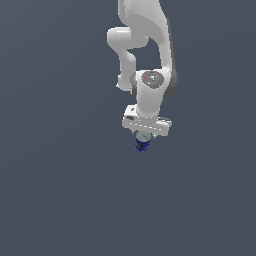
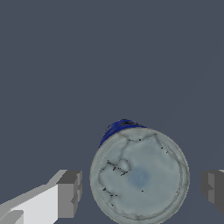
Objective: Pick up the object and move it to a goal position.
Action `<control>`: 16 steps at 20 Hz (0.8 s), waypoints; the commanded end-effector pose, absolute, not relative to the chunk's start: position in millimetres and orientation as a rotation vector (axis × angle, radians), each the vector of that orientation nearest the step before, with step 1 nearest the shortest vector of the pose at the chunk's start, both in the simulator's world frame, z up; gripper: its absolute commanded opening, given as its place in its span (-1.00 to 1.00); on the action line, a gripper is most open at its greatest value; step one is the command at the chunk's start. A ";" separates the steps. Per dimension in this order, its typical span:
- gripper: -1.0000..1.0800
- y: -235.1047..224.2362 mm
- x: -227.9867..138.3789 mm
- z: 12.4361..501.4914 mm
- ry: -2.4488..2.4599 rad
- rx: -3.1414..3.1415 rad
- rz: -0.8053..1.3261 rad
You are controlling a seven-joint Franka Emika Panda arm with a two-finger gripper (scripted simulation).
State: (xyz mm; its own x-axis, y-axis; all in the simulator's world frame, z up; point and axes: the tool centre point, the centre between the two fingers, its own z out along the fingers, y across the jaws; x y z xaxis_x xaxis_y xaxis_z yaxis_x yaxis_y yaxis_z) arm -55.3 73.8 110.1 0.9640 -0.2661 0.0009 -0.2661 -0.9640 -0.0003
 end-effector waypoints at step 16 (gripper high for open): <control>-1.00 74.1 -55.9 74.2 0.426 -3.113 0.000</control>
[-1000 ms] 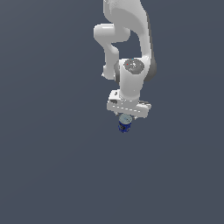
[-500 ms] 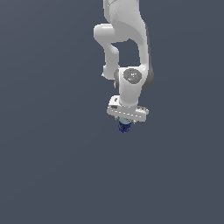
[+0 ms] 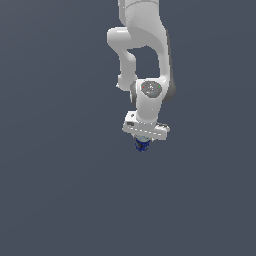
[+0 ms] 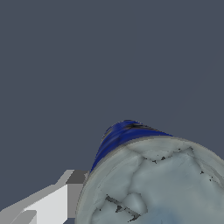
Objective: Pick up the object and move it to a goal position.
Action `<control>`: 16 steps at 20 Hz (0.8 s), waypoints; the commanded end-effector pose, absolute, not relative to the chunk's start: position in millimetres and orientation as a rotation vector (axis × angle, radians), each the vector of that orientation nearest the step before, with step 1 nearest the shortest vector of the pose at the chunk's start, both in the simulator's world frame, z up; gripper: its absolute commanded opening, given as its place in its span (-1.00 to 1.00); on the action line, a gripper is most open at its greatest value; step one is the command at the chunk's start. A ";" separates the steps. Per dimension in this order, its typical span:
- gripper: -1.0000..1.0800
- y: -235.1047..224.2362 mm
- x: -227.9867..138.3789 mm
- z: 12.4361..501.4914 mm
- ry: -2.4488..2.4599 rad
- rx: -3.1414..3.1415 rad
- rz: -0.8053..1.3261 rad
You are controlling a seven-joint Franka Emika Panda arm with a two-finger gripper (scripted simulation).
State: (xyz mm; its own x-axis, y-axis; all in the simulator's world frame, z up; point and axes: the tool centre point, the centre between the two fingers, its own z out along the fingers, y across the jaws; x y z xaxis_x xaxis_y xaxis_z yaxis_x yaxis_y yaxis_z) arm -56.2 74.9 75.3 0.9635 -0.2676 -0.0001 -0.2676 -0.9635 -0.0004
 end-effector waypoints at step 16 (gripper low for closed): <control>-1.00 100.0 -67.8 105.1 0.424 -3.113 0.000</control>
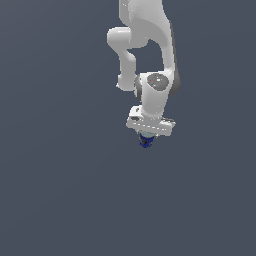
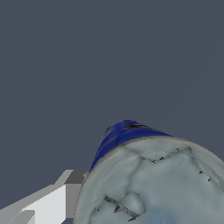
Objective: Pick up the object and move it to a goal position.
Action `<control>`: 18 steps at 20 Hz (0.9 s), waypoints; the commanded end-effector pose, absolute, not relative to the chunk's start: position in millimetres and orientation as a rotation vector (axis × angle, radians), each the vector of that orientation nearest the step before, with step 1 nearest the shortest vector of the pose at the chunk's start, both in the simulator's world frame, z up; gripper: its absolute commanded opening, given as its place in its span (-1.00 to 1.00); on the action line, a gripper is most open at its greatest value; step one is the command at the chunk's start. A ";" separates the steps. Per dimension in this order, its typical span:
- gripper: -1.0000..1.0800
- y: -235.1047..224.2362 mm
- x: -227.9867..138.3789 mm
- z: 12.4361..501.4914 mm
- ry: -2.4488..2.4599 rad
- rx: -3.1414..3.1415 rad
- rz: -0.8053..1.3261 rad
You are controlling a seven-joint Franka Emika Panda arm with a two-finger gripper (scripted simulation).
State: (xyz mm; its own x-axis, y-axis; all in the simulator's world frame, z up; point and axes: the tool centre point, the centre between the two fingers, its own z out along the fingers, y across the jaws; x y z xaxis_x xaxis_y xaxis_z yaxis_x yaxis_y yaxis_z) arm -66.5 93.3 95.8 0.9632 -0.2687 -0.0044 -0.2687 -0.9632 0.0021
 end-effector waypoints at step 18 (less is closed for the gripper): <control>-1.00 188.9 -103.8 210.5 -0.425 3.112 0.001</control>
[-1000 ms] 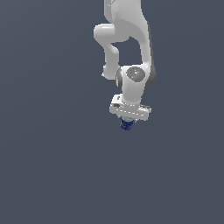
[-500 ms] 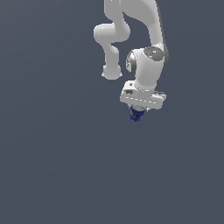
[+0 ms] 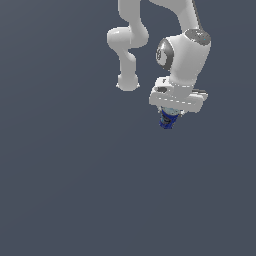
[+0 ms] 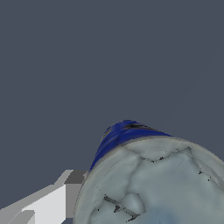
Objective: Pick up the object and move it to a goal position.
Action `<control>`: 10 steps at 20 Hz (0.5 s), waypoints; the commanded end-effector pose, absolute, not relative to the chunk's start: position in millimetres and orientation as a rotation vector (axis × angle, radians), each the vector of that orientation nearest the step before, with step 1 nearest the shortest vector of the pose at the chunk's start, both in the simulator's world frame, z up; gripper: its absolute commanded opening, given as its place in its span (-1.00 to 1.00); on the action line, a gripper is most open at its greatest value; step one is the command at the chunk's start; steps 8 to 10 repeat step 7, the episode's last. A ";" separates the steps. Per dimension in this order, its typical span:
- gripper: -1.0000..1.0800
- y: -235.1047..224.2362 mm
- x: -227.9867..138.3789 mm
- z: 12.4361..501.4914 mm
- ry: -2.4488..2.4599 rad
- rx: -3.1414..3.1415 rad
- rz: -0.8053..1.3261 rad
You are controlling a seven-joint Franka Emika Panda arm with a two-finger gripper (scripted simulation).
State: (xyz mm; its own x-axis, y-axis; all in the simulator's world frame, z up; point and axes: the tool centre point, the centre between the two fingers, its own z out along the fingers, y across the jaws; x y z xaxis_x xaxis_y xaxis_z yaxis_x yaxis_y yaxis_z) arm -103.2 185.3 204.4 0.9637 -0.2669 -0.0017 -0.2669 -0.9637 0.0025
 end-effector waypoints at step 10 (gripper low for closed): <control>-1.00 190.0 -102.6 211.3 -0.426 3.113 0.000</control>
